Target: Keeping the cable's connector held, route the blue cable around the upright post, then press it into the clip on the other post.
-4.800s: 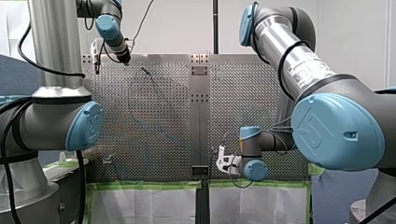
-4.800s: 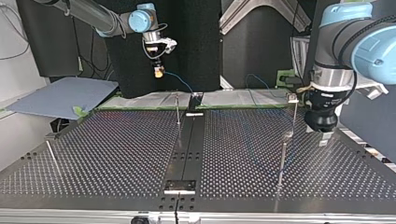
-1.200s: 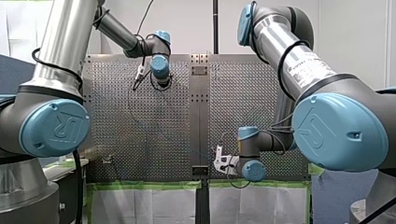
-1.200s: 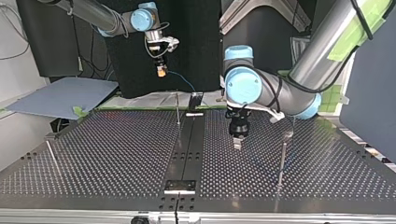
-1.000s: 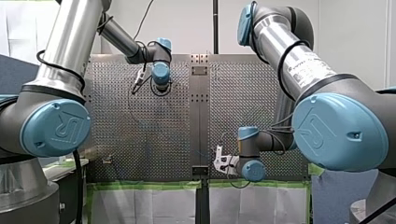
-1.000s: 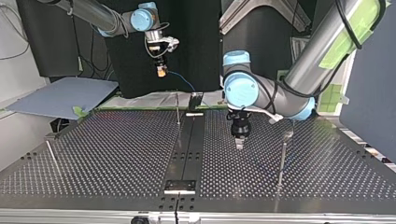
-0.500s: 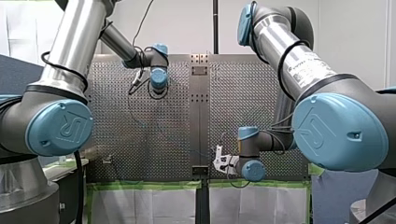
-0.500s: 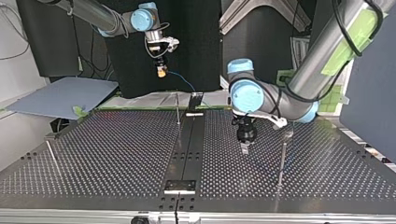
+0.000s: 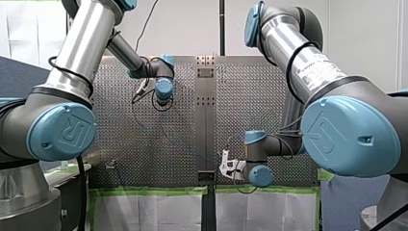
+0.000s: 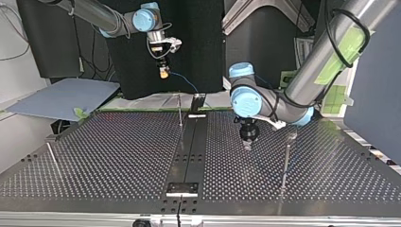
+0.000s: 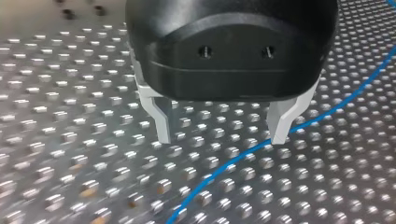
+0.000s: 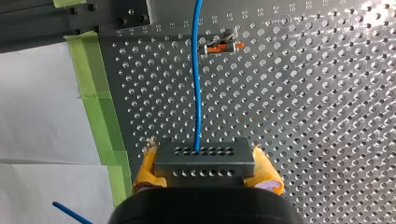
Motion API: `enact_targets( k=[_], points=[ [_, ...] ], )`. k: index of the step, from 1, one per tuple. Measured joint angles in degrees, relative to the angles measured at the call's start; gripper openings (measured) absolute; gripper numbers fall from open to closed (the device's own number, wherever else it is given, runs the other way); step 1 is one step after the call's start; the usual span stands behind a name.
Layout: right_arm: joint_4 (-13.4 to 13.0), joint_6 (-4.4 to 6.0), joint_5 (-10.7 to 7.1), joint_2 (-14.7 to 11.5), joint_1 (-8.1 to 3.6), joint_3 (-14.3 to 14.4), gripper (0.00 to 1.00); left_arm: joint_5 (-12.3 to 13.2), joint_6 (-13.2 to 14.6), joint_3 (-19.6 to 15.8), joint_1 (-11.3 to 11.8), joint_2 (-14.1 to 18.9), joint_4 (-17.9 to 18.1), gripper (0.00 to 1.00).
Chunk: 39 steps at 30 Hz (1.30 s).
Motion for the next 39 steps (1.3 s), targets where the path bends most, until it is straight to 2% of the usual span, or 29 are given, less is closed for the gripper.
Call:
enact_targets(
  k=[7, 15, 22, 29, 39],
  points=[
    [0.03, 0.07, 0.00, 0.00, 0.00, 0.00, 0.00, -3.83, 3.83, 0.75, -0.51, -2.16, -0.97, 1.00],
    [-0.01, 0.12, 0.00, 0.00, 0.06, 0.01, 0.00, -5.30, 4.75, 0.80, -0.86, -2.40, -0.56, 1.00],
    [0.00, 0.10, 0.00, 0.00, 0.12, -0.01, 0.00, -7.23, 6.37, 0.83, -1.22, -5.36, -0.66, 1.00],
    [-0.02, 0.12, -0.24, 0.00, 0.16, -0.02, 0.00, -9.92, 6.65, 0.83, -1.15, -8.94, -0.64, 1.00],
    [-0.03, 0.12, -0.70, 0.00, 0.16, -0.03, 0.00, -10.47, 5.90, 0.84, -0.80, -9.69, -0.62, 1.00]
  ],
)
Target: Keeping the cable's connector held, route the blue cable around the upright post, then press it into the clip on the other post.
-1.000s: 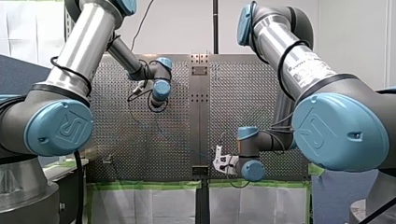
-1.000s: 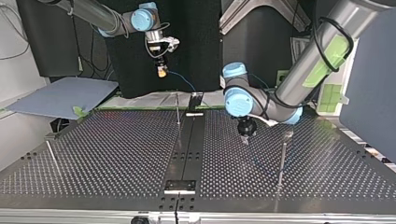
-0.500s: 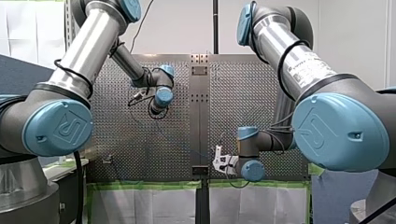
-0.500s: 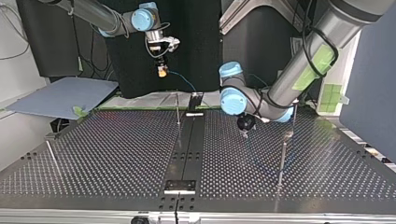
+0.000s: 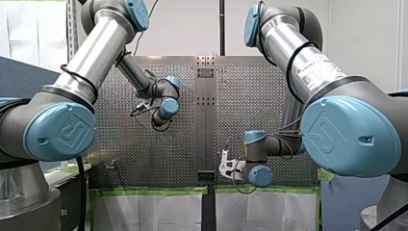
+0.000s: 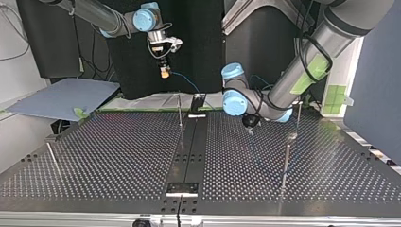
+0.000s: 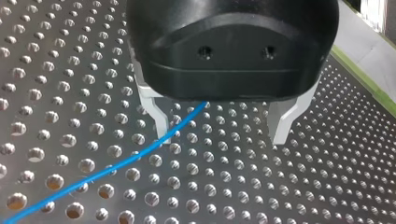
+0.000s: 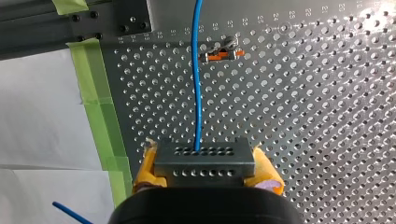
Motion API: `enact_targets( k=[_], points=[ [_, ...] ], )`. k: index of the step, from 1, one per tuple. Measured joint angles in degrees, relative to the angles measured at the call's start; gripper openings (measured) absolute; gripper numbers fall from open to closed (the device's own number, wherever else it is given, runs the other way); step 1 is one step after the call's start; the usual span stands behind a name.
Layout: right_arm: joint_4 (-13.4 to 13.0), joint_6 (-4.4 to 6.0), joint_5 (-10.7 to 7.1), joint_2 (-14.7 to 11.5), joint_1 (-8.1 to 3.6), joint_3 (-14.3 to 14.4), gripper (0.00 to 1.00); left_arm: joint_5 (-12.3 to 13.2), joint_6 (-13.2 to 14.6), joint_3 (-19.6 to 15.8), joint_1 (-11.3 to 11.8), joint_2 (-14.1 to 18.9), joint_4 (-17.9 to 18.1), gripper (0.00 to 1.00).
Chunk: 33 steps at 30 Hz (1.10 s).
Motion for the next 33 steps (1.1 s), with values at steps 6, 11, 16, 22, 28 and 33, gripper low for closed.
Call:
enact_targets(
  k=[6, 11, 16, 22, 28, 33],
  points=[
    [0.18, -0.05, -0.01, 0.00, 0.01, 0.01, 0.00, 0.12, -0.87, 0.00, -0.18, -2.05, -0.31, 1.00],
    [0.09, -0.04, -0.05, 0.00, 0.01, 0.01, 0.00, 1.67, -2.58, 0.00, -0.55, -4.44, -0.25, 1.00],
    [-0.05, -0.10, -0.39, 0.00, 0.02, 0.01, 0.00, 3.71, -4.69, 0.00, -0.57, -4.98, -0.16, 1.00],
    [-0.23, -0.14, -0.76, 0.00, 0.02, 0.01, 0.00, 6.85, -7.85, 0.00, -0.68, -6.53, -0.55, 1.00],
    [-0.50, -0.28, -0.81, 0.00, 0.02, 0.01, 0.00, 9.94, -11.36, 0.00, -0.91, -7.16, -0.52, 1.00],
    [-0.71, -0.49, -1.00, 0.00, 0.14, 0.01, 0.00, 12.56, -14.40, -0.01, -0.99, -7.22, -0.38, 1.00]
  ],
)
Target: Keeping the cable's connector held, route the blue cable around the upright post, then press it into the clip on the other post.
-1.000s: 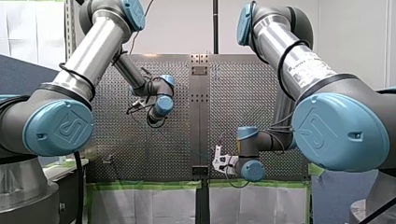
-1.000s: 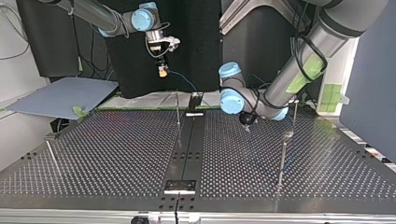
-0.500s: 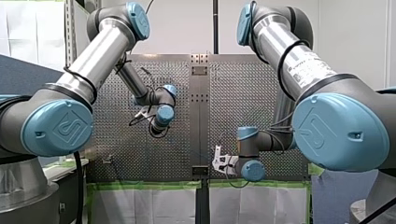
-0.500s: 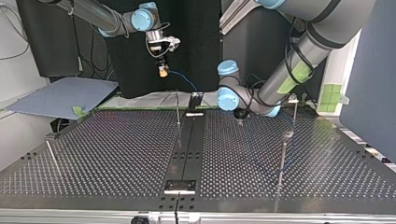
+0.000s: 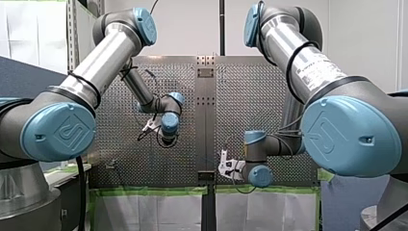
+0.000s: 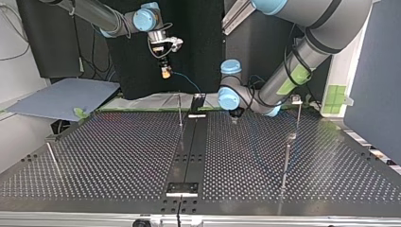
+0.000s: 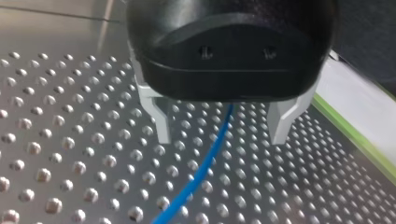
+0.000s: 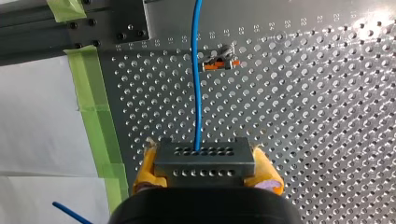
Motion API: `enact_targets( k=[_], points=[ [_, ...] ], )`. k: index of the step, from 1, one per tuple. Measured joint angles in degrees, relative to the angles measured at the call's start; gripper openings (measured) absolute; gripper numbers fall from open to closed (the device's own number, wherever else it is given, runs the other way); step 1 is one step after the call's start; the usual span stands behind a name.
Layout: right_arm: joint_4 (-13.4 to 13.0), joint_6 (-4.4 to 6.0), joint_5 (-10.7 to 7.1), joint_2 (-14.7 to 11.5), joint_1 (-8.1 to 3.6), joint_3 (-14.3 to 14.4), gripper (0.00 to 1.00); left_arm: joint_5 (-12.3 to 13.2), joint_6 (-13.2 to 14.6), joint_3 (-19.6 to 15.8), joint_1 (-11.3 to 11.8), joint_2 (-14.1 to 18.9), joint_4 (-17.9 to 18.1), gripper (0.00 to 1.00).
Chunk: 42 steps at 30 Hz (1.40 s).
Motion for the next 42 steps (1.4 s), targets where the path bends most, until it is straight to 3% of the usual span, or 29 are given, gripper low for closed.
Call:
enact_targets(
  k=[10, 17, 25, 33, 42],
  points=[
    [-0.22, -0.10, -0.80, -0.01, 0.19, 0.00, 0.00, 3.21, -3.93, 0.01, -1.23, -3.29, -0.48, 1.00],
    [0.39, -0.20, -0.85, -0.01, 0.28, 0.00, 0.00, 6.11, -7.29, 0.01, -3.07, -3.64, -0.64, 1.00],
    [0.46, -0.20, -0.85, -0.01, 0.10, 0.00, 0.00, 7.43, -10.29, 0.01, -4.59, -3.68, -0.63, 1.00],
    [0.23, -0.22, -0.79, -0.02, 0.37, 0.00, 0.00, 7.14, -10.85, 0.01, -5.90, -3.98, -0.86, 1.00],
    [0.23, -0.08, -0.89, 0.01, 0.58, 0.00, 0.00, 7.05, -9.24, 0.59, -7.73, -7.43, -2.64, 1.00]
  ],
)
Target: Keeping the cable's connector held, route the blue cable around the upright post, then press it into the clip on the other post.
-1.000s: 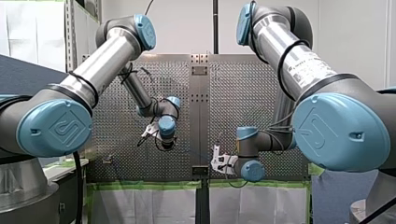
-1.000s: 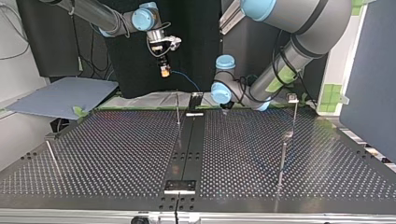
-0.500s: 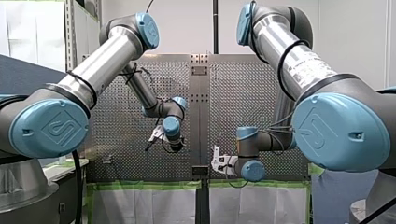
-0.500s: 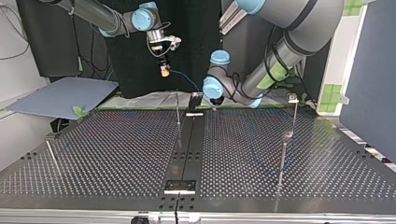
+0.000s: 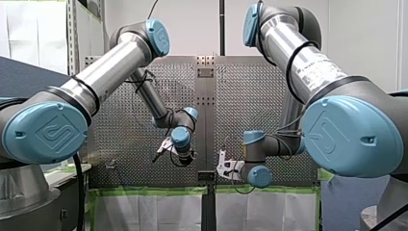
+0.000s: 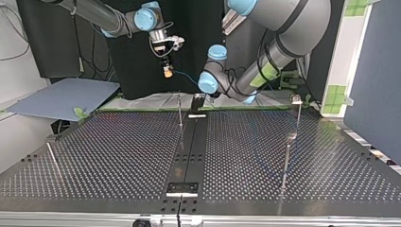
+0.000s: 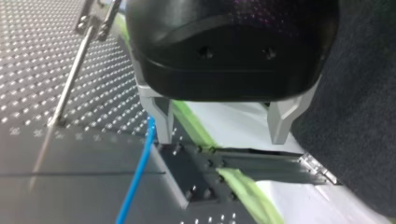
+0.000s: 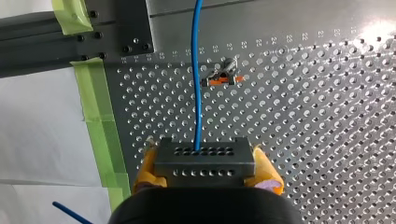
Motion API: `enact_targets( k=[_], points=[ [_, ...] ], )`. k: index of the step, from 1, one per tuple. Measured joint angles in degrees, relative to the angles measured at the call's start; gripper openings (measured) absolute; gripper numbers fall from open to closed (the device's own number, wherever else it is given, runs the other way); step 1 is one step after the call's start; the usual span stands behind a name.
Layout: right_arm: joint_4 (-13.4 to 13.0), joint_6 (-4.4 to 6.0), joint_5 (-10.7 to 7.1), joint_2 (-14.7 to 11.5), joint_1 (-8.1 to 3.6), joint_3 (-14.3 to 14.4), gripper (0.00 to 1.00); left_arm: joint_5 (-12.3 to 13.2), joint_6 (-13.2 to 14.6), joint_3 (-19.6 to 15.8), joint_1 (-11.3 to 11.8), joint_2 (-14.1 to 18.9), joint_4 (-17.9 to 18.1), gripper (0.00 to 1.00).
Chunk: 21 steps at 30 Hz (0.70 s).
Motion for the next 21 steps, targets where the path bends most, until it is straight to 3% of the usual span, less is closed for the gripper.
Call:
enact_targets(
  k=[9, 16, 21],
  points=[
    [-0.02, -0.06, -0.13, 0.00, 0.08, 0.00, 0.00, 2.79, -0.25, 0.03, -1.35, -0.28, 0.23, 1.00],
    [0.21, -0.26, -0.11, -0.03, -0.18, 0.00, 0.00, 4.46, -3.28, 0.04, -0.45, -0.28, 0.28, 1.00],
    [0.51, -0.41, 0.32, -0.02, -0.46, 0.00, 0.00, 3.79, -5.80, 0.04, -0.11, -0.25, 0.20, 1.00]
  ],
)
